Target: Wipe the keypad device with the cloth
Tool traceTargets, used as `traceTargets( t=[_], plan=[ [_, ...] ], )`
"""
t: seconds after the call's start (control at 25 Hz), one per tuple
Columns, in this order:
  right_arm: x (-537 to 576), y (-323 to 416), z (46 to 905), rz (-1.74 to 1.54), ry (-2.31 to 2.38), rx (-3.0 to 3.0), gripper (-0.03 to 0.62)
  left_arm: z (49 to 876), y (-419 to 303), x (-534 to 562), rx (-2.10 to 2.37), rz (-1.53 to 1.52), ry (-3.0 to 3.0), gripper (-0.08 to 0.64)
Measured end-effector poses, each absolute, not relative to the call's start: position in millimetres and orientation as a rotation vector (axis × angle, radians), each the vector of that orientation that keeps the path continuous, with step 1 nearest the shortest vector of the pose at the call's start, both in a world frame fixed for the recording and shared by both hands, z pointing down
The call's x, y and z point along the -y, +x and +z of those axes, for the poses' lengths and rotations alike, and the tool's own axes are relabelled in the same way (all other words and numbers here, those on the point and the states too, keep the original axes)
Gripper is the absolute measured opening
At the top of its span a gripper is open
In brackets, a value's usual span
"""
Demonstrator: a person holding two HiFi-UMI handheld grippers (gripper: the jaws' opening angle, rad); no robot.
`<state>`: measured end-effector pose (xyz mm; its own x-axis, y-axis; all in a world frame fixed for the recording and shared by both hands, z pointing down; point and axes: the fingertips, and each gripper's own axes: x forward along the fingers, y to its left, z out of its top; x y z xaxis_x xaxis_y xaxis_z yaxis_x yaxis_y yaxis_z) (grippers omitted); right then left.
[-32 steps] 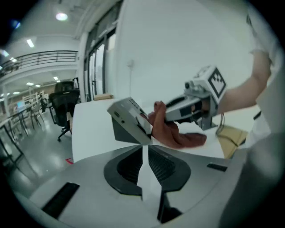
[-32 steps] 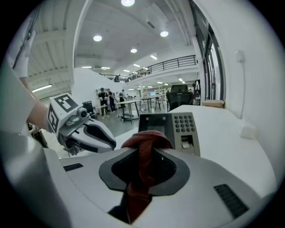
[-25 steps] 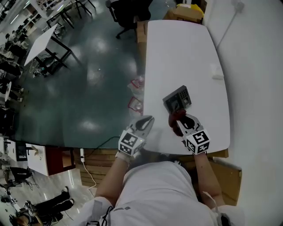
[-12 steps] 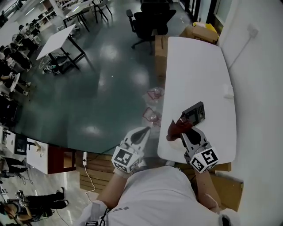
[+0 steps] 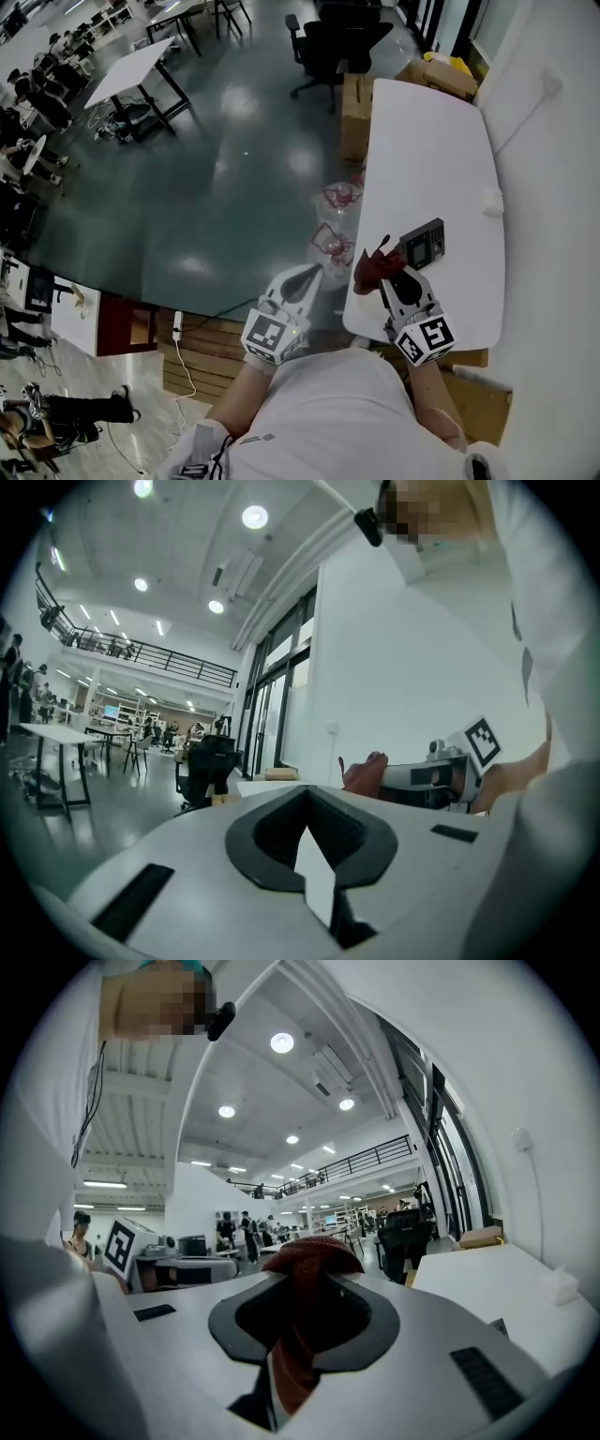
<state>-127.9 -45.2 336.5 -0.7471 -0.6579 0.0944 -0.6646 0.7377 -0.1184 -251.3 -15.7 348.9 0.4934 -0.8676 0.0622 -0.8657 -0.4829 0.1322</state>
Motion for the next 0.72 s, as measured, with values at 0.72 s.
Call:
traceTargets(
  t=[0.72],
  plan=[
    [54.8,-139.9,342.0,0.201,1.09,2.861,0.077,349.7,-270.0,28.9,1.519,-0.106,2.508,0.011]
  ],
)
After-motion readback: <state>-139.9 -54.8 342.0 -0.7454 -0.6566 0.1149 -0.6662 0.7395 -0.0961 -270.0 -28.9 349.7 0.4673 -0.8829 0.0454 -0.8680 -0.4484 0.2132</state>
